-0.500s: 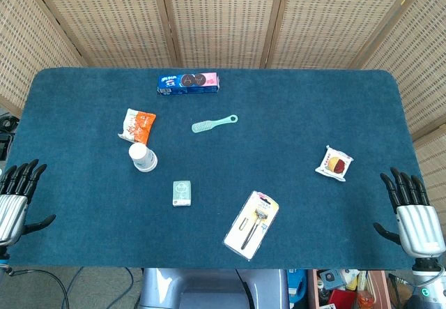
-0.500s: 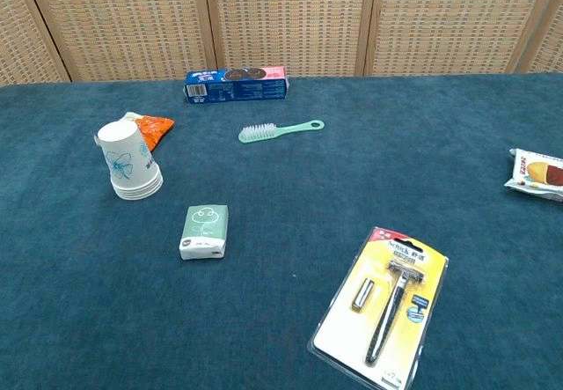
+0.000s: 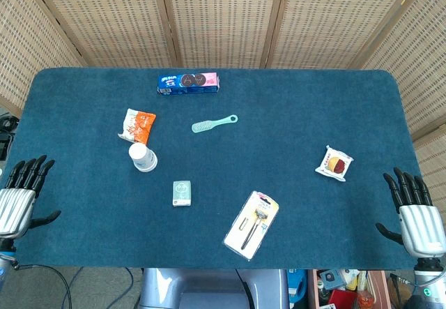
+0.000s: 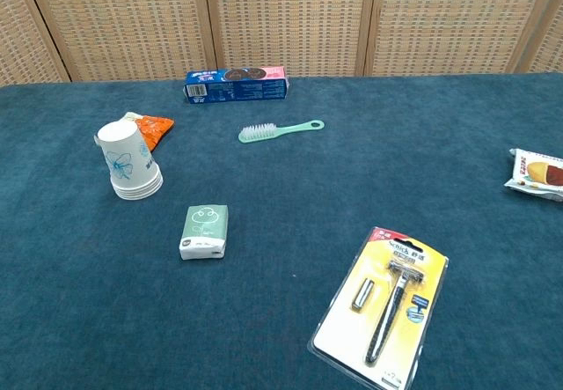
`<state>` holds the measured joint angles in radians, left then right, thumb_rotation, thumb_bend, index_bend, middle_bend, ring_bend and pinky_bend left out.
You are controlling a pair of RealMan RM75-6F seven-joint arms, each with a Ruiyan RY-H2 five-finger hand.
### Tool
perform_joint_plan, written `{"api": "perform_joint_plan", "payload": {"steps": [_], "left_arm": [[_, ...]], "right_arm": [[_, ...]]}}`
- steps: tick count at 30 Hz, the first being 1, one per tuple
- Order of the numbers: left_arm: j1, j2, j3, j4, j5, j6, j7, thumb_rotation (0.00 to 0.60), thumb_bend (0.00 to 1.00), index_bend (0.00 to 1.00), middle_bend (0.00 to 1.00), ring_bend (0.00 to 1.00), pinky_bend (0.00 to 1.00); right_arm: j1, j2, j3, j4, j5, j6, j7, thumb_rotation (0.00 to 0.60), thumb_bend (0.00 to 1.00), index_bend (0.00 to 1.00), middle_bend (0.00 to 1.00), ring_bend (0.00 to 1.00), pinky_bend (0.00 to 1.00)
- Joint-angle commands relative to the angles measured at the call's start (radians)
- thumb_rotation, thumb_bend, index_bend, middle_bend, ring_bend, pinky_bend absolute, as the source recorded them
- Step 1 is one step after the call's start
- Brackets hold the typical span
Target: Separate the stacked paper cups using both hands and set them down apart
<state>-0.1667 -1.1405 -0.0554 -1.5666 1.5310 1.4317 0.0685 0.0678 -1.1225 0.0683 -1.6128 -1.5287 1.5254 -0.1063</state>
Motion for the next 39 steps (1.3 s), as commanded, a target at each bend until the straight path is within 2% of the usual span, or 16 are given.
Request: {"api": "perform_joint_plan", "payload": {"steps": [1,5,8,12,18,22,32,39], "left_arm": [[-0.092,-0.021,-0.068,0.034,-0.001,-0.066,-0.004,0.600,0.12,0.00,0.00,0.00,0.04],[-0.231,-0.030,-0.140,0.061,-0.063,-0.239,-0.018,0.600,0.12,0.00,0.00,0.00,0.14],[-0.308,-0.053,-0.165,0.098,-0.105,-0.343,-0.013,0.600,0.12,0.00,0.00,0.04,0.20],[-0.405,-0.110,-0.177,0.174,-0.148,-0.472,0.009,0.600,0.12,0.00,0.01,0.10,0.26],[-0.503,-0.208,-0.174,0.282,-0.174,-0.568,0.021,0.600,0.12,0.01,0.12,0.15,0.29],[-0.540,-0.246,-0.164,0.320,-0.181,-0.607,0.023,0.600,0.12,0.12,0.19,0.19,0.32],[-0.568,-0.295,-0.126,0.389,-0.175,-0.612,0.010,0.600,0.12,0.25,0.29,0.28,0.35],[-0.581,-0.332,-0.111,0.432,-0.172,-0.610,-0.013,0.600,0.12,0.35,0.37,0.36,0.42]], "right_arm": [[0.000,0.005,0.003,-0.007,0.012,-0.007,0.001,0.600,0.00,0.00,0.00,0.00,0.00],[0.001,0.011,0.007,-0.013,0.032,-0.018,-0.007,0.600,0.00,0.00,0.00,0.00,0.00],[0.002,0.011,0.010,-0.010,0.046,-0.028,-0.014,0.600,0.00,0.00,0.00,0.00,0.00],[0.006,0.009,0.016,-0.002,0.078,-0.050,-0.024,0.600,0.00,0.00,0.00,0.00,0.00],[0.014,0.003,0.026,0.006,0.116,-0.075,-0.038,0.600,0.00,0.00,0.00,0.00,0.00],[0.017,0.000,0.030,0.014,0.130,-0.083,-0.042,0.600,0.00,0.00,0.00,0.00,0.00],[0.021,-0.002,0.042,0.032,0.167,-0.103,-0.027,0.600,0.00,0.00,0.00,0.00,0.00],[0.024,-0.005,0.042,0.037,0.174,-0.109,-0.028,0.600,0.00,0.00,0.00,0.00,0.00]]}}
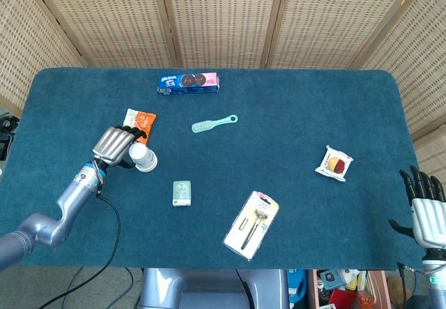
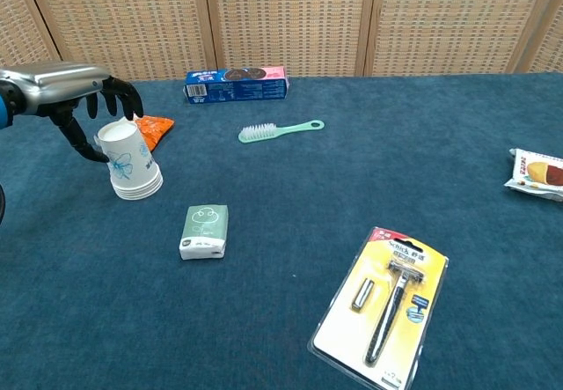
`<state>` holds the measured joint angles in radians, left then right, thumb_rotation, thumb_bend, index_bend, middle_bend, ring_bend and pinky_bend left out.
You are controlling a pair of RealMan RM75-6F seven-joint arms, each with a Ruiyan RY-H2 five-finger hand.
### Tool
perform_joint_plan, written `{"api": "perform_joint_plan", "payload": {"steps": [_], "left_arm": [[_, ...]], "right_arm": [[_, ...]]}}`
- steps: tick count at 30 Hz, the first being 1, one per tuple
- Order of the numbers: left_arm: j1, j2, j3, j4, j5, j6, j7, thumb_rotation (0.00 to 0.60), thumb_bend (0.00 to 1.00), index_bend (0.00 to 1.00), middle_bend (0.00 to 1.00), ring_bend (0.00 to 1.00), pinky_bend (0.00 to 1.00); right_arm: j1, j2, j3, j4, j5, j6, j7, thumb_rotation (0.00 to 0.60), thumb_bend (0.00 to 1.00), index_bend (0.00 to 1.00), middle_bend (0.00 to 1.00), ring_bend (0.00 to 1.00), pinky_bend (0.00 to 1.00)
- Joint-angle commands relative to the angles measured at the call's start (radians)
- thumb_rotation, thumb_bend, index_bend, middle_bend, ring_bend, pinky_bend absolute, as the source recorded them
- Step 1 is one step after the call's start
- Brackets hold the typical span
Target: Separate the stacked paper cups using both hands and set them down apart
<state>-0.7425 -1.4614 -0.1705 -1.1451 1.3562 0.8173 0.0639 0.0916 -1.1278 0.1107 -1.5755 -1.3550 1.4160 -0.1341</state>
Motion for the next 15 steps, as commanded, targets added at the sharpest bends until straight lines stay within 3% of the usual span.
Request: {"api": "perform_joint_plan", "payload": {"steps": [1,5,10,15], "left_arm": [[-0.006,-0.016,0.005,0.016,0.004,0.008,-0.009,0.600,0.12,0.36,0.38,0.37,0.42],[-0.012,-0.036,0.008,0.035,0.002,0.016,-0.013,0.600,0.12,0.40,0.42,0.40,0.45],[-0.010,-0.042,0.012,0.043,-0.010,0.025,-0.007,0.600,0.12,0.52,0.54,0.48,0.51],[0.000,-0.023,0.006,0.017,-0.022,0.044,-0.041,0.600,0.12,0.54,0.55,0.49,0.52]], "right_arm": [[0.000,-0.001,0.000,0.000,0.000,0.000,-0.001,0.600,0.00,0.00,0.00,0.00,0.00],[0.001,-0.001,-0.002,0.000,0.000,-0.002,-0.002,0.600,0.00,0.00,0.00,0.00,0.00],[0.001,-0.001,-0.002,0.000,0.002,-0.003,-0.002,0.600,0.00,0.00,0.00,0.00,0.00],[0.003,-0.002,-0.003,0.001,0.003,-0.006,-0.003,0.600,0.00,0.00,0.00,0.00,0.00]]}}
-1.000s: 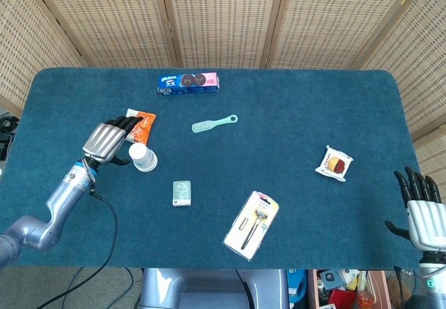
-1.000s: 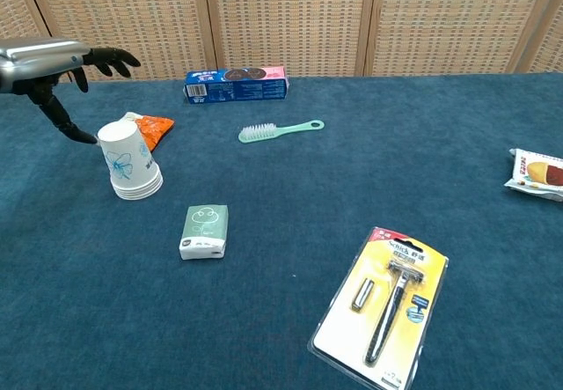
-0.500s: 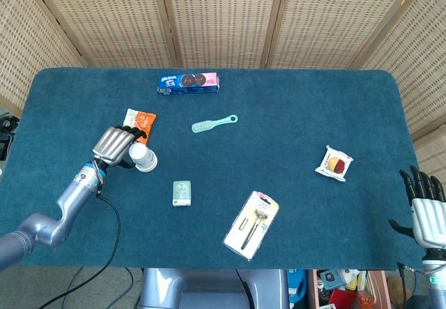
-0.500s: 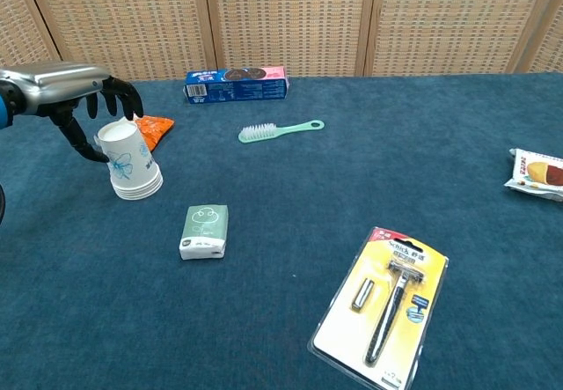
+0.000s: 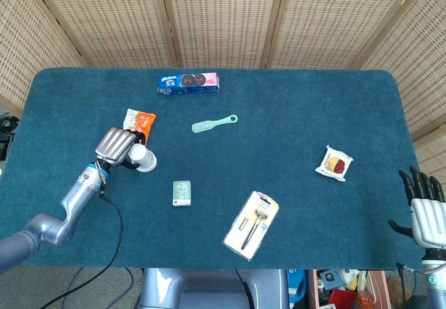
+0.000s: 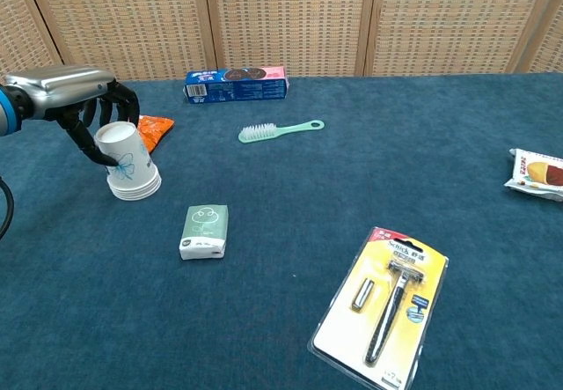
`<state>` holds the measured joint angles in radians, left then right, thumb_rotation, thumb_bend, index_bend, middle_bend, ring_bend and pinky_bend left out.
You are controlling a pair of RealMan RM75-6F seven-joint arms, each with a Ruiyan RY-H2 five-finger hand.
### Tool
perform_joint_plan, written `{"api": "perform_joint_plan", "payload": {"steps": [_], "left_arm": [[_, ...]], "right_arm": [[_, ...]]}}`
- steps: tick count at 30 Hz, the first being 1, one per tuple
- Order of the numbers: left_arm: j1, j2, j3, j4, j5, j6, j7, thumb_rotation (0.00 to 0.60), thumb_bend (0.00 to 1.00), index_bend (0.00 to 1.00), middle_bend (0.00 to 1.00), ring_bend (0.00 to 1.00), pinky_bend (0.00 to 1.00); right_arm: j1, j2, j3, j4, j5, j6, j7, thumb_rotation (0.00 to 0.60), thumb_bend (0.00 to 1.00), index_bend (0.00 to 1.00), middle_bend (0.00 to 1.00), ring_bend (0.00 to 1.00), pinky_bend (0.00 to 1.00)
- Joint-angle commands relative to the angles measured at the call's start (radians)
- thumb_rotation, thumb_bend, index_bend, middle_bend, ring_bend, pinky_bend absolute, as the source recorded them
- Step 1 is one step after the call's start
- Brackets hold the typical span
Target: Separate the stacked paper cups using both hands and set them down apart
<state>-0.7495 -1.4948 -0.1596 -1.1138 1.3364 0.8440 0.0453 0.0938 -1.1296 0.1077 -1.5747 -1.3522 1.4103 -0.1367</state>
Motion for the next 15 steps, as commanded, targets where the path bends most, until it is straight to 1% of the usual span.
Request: {"api": "perform_joint_plan", "payload": {"steps": [1,4,8,10,12,13,15], "left_arm": [[0.011,0.016,-0.010,-0.022,0.000,0.030,-0.039,0.600,0.12,0.54,0.55,0.49,0.52],[0.030,0.034,-0.035,-0.063,-0.001,0.077,-0.136,0.600,0.12,0.54,0.55,0.49,0.52],[0.068,0.074,-0.086,-0.159,-0.001,0.140,-0.408,0.600,0.12,0.54,0.55,0.49,0.52],[0.083,0.082,-0.105,-0.193,-0.001,0.162,-0.529,0.600,0.12,0.55,0.55,0.49,0.52],[0.091,0.085,-0.119,-0.225,-0.001,0.162,-0.660,0.600,0.12,0.55,0.56,0.49,0.52],[0.089,0.083,-0.132,-0.258,-0.016,0.137,-0.762,0.600,0.12,0.55,0.56,0.49,0.52],[0.077,0.084,-0.143,-0.279,-0.020,0.096,-0.867,0.600,0.12,0.55,0.56,0.49,0.52]], "right_arm": [[0.000,-0.001,-0.001,0.000,0.000,-0.001,-0.001,0.600,0.00,0.00,0.00,0.00,0.00],[0.001,-0.001,-0.002,0.000,-0.002,-0.001,-0.002,0.600,0.00,0.00,0.00,0.00,0.00],[0.005,-0.009,0.000,0.008,-0.029,0.014,0.020,0.600,0.00,0.00,0.00,0.00,0.00],[0.014,-0.012,-0.002,0.027,-0.063,0.021,0.041,0.600,0.00,0.00,0.00,0.00,0.00],[0.029,-0.017,-0.003,0.066,-0.119,0.037,0.075,0.600,0.00,0.00,0.00,0.00,0.00],[0.046,-0.021,-0.001,0.099,-0.174,0.059,0.101,0.600,0.00,0.00,0.00,0.00,0.00],[0.067,-0.030,-0.002,0.158,-0.241,0.087,0.157,0.600,0.00,0.02,0.00,0.00,0.00]]}}
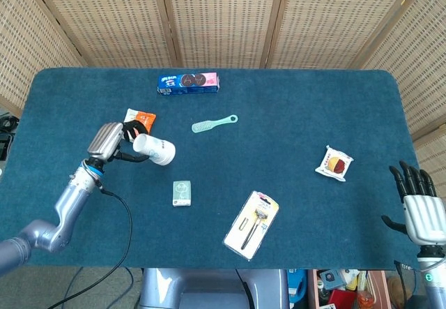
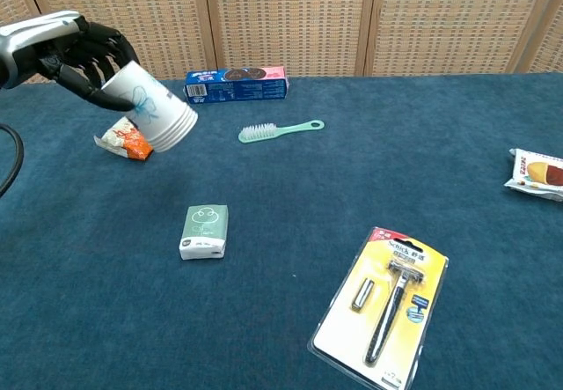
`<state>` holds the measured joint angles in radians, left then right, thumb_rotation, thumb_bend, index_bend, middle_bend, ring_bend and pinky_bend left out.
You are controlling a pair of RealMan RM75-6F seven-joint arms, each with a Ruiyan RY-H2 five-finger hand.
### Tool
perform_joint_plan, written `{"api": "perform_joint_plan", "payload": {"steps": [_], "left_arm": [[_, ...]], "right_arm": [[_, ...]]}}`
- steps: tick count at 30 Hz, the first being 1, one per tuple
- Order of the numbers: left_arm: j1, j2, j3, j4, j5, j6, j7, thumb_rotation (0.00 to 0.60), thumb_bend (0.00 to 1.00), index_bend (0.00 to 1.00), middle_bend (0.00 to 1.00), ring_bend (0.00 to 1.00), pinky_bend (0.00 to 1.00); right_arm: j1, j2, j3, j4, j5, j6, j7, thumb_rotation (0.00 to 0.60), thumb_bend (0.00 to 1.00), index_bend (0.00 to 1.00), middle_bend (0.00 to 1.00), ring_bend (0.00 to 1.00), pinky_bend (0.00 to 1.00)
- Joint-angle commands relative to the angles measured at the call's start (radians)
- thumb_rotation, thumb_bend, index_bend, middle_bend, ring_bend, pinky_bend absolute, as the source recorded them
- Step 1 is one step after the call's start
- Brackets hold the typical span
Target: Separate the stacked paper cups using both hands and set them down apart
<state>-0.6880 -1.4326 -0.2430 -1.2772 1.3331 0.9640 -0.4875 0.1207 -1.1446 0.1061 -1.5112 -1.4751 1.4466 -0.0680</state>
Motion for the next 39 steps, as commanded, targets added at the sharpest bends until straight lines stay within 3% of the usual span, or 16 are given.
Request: {"api": "perform_joint_plan", "payload": {"steps": [1,7,14,24,39], "left_arm": [[0.006,0.017,-0.062,-0.125,-0.009,-0.043,-0.390,0.600,0.12,0.55,0.56,0.49,0.52],[-0.029,-0.024,-0.069,-0.134,0.015,-0.077,-0.505,0.600,0.12,0.55,0.56,0.49,0.52],[-0.124,-0.122,-0.112,-0.104,-0.026,-0.159,-0.555,0.600,0.12,0.55,0.56,0.49,0.52],[-0.229,-0.204,-0.166,-0.047,-0.076,-0.254,-0.569,0.600,0.12,0.55,0.56,0.49,0.52],[-0.256,-0.241,-0.172,-0.007,-0.098,-0.297,-0.586,0.600,0.12,0.55,0.56,0.49,0.52]], "right_arm": [[0.055,-0.017,-0.003,0.130,-0.158,0.066,0.127,0.600,0.00,0.04,0.00,0.00,0.00],[0.101,-0.025,0.003,0.220,-0.251,0.124,0.235,0.600,0.00,0.21,0.04,0.00,0.00],[0.194,-0.047,0.035,0.300,-0.329,0.171,0.299,0.600,0.04,0.28,0.11,0.00,0.00],[0.360,-0.102,0.068,0.332,-0.390,0.118,0.279,0.600,0.10,0.38,0.17,0.05,0.02],[0.517,-0.196,0.067,0.296,-0.443,0.050,0.201,0.600,0.20,0.43,0.19,0.07,0.05]]}}
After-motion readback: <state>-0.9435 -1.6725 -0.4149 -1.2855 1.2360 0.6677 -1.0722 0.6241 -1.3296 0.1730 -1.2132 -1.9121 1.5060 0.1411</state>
